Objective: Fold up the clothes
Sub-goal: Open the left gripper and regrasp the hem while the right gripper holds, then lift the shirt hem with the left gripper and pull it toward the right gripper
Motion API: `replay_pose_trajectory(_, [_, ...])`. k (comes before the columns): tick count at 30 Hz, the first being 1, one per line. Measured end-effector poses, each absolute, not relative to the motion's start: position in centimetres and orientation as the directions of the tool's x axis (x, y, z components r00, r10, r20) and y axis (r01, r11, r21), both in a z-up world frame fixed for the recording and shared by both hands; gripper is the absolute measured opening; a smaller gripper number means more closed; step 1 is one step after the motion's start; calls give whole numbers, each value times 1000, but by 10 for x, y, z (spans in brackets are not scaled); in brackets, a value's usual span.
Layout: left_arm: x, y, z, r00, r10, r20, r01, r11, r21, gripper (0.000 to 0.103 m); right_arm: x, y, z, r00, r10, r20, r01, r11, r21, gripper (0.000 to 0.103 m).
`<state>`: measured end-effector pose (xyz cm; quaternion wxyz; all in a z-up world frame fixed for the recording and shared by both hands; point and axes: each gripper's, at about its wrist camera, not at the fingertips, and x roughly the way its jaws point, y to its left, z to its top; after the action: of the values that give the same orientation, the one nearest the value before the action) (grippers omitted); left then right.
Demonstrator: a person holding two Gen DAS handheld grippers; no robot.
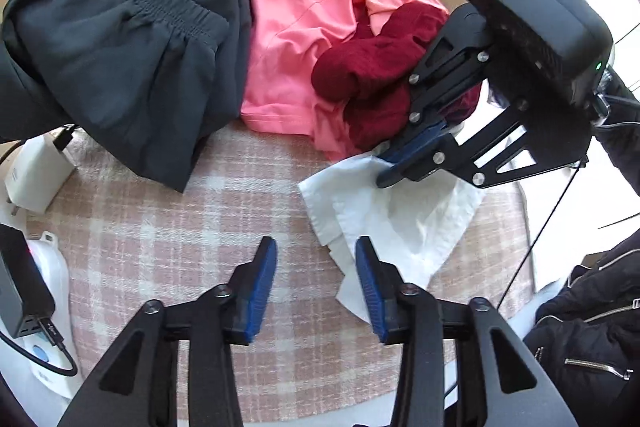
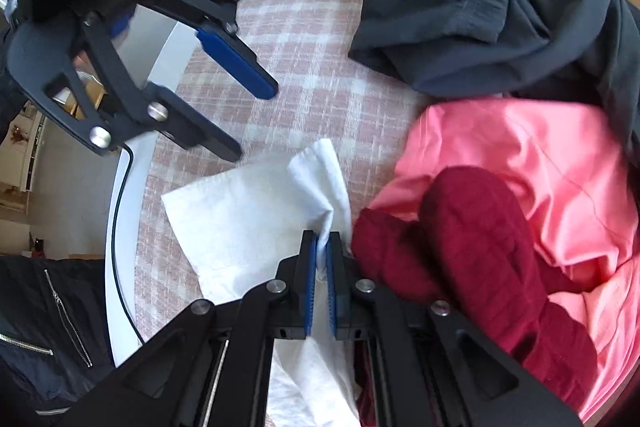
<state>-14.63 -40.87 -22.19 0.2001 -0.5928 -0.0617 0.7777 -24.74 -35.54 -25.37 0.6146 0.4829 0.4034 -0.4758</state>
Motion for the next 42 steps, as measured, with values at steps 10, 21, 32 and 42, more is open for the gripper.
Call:
replay_pose_trajectory(10, [-204, -346, -252, -160, 308, -938, -354, -905, -237, 46, -261, -336, -224, 208, -255, -944, 976, -15, 219, 15])
replay_pose_trajectory(21, [-209, -293, -240, -94, 194, -977, -600, -794, -100, 46, -273, -289, -193, 225, -350, -909, 963, -64, 263, 43])
replay_pose_trajectory(32, [-215, -253, -285, 44, 70, -997, -685, -724, -81, 26, -305, -186, -194, 232, -412, -881, 874, -310, 374, 43])
replay_pose_trajectory(42, [-188, -246, -198, -152, 127, -980, -487, -873, -37, 5, -380, 36, -198, -54, -461, -886, 424, -814, 397, 2])
